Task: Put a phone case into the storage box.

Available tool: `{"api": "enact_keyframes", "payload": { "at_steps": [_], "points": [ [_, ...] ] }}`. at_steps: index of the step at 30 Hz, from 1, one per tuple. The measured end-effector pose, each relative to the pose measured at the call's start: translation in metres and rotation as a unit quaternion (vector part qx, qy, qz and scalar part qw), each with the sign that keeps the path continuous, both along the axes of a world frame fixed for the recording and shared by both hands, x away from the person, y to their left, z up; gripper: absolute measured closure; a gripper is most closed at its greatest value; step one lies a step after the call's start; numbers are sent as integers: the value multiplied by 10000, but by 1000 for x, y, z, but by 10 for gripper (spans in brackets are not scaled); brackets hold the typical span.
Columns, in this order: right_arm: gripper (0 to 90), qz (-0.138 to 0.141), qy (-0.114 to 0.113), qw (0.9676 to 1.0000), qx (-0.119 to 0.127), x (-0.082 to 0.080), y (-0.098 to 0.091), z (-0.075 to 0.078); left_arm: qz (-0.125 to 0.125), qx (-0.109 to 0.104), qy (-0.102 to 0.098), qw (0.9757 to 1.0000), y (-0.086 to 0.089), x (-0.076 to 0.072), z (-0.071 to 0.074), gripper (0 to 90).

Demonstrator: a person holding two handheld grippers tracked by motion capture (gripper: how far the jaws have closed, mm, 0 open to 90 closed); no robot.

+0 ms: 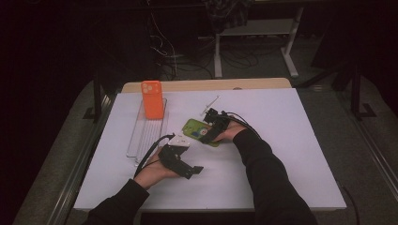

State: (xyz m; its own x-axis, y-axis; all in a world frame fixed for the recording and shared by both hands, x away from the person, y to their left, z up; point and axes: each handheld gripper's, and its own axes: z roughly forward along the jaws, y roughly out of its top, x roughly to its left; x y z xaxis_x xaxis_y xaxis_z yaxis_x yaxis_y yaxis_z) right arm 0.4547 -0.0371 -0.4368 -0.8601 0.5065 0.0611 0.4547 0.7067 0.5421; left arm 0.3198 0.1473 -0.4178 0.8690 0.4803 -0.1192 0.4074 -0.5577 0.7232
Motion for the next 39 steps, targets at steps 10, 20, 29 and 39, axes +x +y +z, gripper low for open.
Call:
{"api": "enact_keyframes", "payload": {
  "at_steps": [10, 20, 29, 39],
  "points": [
    [117, -7, -118, 9999, -73, -5, -2, -6, -10, 21, 5, 10000, 0, 0, 0, 0],
    [144, 160, -251, 9994, -199, -8, 0, -5, 14, 6, 20, 10000, 0, 0, 0, 0],
    [151, 173, -247, 9994, -179, -7, -2, -5, 12, -38, 9, 10000, 0, 0, 0, 0],
    [151, 114, -246, 9996, -124, -19, -29, 19, -27, -88, -79, 9999, -1, 1, 10, 0]
  ]
}}
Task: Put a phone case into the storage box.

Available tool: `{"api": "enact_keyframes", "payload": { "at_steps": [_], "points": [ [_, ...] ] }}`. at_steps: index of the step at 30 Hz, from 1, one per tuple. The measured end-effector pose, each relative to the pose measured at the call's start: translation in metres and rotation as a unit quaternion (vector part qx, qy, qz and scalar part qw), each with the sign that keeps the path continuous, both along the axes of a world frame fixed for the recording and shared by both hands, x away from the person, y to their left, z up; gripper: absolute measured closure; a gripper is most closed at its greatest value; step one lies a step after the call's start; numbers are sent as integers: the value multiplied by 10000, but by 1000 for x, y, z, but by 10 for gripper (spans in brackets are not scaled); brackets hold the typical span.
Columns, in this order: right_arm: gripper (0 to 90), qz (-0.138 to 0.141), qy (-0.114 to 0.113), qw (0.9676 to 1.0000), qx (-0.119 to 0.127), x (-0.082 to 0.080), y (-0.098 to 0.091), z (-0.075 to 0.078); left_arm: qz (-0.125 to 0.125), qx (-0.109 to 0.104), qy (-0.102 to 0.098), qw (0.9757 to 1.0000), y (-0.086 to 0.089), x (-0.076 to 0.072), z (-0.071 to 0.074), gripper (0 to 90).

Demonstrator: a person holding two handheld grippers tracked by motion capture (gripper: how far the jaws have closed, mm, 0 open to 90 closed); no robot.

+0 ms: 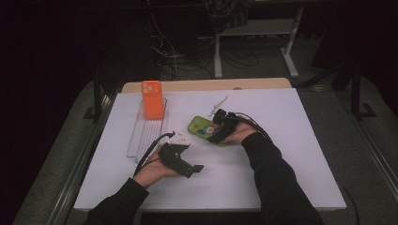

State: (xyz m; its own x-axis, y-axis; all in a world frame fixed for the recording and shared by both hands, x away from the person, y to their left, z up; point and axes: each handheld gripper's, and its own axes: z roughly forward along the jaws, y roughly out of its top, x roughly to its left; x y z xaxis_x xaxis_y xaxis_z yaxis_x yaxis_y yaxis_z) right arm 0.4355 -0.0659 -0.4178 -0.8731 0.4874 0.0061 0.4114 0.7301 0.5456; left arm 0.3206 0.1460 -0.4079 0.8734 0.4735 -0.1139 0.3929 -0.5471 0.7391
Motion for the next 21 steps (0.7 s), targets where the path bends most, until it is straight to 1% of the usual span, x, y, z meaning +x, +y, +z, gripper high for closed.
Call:
{"api": "enact_keyframes", "payload": {
  "at_steps": [1, 4, 5, 6, 7, 10, 11, 12, 13, 16, 18, 19, 20, 21],
  "points": [
    [151, -46, -28, 10000, 6, -3, -5, 3, -16, 6, -6, 10000, 0, 1, 1, 0],
    [151, -32, -4, 10000, 1, -9, -17, 9, -77, -3, 70, 9999, -1, 4, 4, 0],
    [150, -43, 41, 10000, 5, -11, -21, 11, -69, -32, 68, 9999, -3, 5, 5, 0],
    [151, -35, 31, 10000, 22, -13, -25, 12, -155, 66, 24, 9999, -2, 7, 7, 0],
    [151, -45, 38, 10000, 43, -15, -29, 14, -147, 49, 46, 9999, -3, 8, 8, 0],
    [151, 12, 39, 10000, -15, -20, -38, 17, -203, 39, 78, 9998, -6, 13, 13, 0],
    [151, 8, 38, 10000, -36, -23, -41, 18, -250, 95, 97, 9996, -6, 15, 15, 0],
    [151, -7, 25, 10000, -36, -24, -43, 18, -235, 68, 152, 9996, -7, 17, 18, 0],
    [151, -20, 55, 10000, -2, -27, -46, 20, -260, 44, 139, 9996, -8, 19, 20, 0],
    [151, -9, -11, 10000, 8, -32, -51, 22, -342, -20, 124, 9993, -11, 27, 28, 0],
    [151, -5, -5, 10000, 59, -36, -54, 24, -390, -90, 145, 9991, -13, 31, 31, 0],
    [151, 23, -45, 9999, 96, -38, -55, 24, -400, -81, 116, 9991, -14, 33, 32, 0],
    [151, 48, -63, 9999, 116, -40, -56, 23, -469, -58, 56, 9989, -14, 34, 33, 0],
    [151, 68, -46, 9999, 150, -42, -56, 22, -522, -103, 84, 9985, -14, 34, 33, 0]
  ]
}}
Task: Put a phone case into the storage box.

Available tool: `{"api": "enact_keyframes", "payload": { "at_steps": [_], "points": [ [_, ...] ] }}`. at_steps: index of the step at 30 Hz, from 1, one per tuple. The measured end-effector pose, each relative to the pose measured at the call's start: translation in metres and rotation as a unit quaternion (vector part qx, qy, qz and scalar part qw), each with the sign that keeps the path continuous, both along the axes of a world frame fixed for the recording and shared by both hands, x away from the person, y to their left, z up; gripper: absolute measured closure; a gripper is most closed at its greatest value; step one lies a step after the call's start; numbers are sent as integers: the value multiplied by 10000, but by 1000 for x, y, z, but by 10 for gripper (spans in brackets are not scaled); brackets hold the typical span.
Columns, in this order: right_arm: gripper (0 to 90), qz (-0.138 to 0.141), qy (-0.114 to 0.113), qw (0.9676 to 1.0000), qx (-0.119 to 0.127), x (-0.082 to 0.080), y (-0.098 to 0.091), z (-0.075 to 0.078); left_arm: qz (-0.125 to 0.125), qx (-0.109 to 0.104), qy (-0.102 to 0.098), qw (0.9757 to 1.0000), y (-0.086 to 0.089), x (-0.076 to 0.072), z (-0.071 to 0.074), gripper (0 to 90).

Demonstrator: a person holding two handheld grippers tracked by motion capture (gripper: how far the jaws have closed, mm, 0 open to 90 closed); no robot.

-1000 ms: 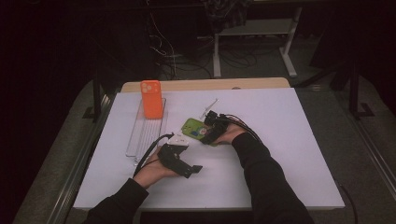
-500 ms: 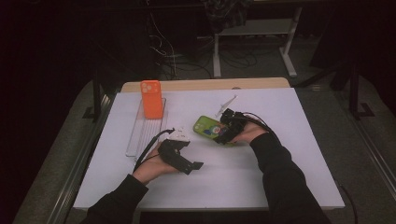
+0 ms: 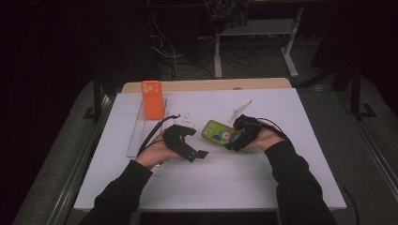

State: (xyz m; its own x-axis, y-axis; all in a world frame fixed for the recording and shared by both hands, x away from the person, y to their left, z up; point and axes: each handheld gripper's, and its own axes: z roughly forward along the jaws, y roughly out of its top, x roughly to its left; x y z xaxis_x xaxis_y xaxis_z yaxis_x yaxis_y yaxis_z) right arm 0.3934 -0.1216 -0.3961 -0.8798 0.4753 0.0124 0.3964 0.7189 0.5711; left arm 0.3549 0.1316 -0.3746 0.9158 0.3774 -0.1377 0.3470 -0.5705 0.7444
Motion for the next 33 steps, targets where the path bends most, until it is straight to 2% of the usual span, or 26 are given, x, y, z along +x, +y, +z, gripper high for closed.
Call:
{"api": "enact_keyframes", "payload": {
  "at_steps": [2, 3, 4, 5, 13, 19, 24, 29, 32, 33],
  "points": [
    [151, 109, 65, 9999, -89, -3, 2, -3, -52, -3, -26, 10000, 0, 1, 0, 0],
    [150, 141, 80, 9998, -96, -5, 3, -4, -57, 40, -17, 10000, 0, 0, -1, 0],
    [151, 198, 66, 9997, -93, -6, 3, -5, -132, 168, -132, 9997, 2, 0, 0, 0],
    [151, 246, 83, 9996, -69, -7, 3, -5, -158, 200, -156, 9996, 3, -1, 0, 0],
    [150, 748, 124, 9971, -101, -21, 9, -2, -509, 174, -249, 9982, 14, -5, 5, 0],
    [150, 1137, 204, 9932, -109, -31, 17, 2, -754, 248, -288, 9964, 15, -9, 7, 0],
    [150, 1461, 193, 9889, -171, -38, 26, 7, -997, 333, -319, 9939, 14, -11, 6, 0],
    [150, 1638, 219, 9862, -105, -43, 33, 8, -1189, 395, -354, 9915, 11, -14, 5, 0],
    [150, 1778, 250, 9837, -137, -46, 38, 9, -1251, 382, -315, 9909, 9, -17, 4, 0],
    [150, 1826, 237, 9828, -147, -47, 40, 9, -1333, 412, -316, 9897, 9, -17, 4, 0]
  ]
}}
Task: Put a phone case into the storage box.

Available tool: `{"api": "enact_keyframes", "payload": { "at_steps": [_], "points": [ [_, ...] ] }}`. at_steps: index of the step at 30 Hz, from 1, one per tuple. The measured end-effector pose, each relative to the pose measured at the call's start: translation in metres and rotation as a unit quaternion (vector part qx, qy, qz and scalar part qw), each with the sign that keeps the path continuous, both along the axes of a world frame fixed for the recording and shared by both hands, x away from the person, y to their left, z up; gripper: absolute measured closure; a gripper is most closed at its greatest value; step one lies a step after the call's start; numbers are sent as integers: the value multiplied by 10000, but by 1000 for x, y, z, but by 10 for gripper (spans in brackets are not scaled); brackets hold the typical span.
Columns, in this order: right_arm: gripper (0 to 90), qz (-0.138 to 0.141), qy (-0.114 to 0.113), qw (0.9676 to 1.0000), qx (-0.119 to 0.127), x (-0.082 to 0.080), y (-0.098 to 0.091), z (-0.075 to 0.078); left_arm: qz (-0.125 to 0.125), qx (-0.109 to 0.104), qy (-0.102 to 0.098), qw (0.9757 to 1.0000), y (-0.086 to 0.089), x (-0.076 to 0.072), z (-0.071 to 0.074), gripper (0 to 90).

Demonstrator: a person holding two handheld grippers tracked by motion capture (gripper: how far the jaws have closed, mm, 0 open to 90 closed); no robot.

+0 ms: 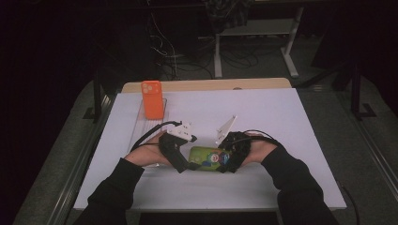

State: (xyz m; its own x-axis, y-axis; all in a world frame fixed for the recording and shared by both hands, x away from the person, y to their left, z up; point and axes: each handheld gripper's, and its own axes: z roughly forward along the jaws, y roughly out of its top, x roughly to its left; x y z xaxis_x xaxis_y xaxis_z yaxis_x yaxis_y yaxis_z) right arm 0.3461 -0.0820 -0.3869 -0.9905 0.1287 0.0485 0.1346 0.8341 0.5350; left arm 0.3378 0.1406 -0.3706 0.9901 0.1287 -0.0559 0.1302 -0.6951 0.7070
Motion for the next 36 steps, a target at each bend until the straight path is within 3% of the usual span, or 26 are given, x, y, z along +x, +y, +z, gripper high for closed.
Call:
{"api": "enact_keyframes", "payload": {
  "at_steps": [7, 9, 14, 18, 20, 23, 27, 36],
  "points": [
    [150, 228, -22, 9997, 61, -8, 10, 8, -381, 199, -96, 9990, -8, -6, -5, 0],
    [150, 313, -43, 9995, 73, -10, 13, 9, -334, 219, 0, 9992, -10, -9, -7, 0],
    [150, 419, -109, 9990, 106, -15, 19, 13, -510, 338, -96, 9981, -14, -12, -11, 0],
    [150, 499, -116, 9986, 121, -16, 22, 14, -569, 441, -5, 9974, -17, -14, -14, 0],
    [150, 514, -112, 9985, 133, -16, 23, 15, -561, 505, -75, 9971, -17, -14, -15, 61],
    [149, 510, -125, 9985, 169, -16, 22, 16, -555, 548, -82, 9969, -17, -13, -16, 81],
    [150, 525, -127, 9984, 171, -16, 22, 16, -611, 540, -91, 9966, -16, -13, -14, 133],
    [147, 521, -109, 9984, 164, -15, 21, 16, -642, 487, 25, 9967, -17, -10, -15, 151]
  ]
}}
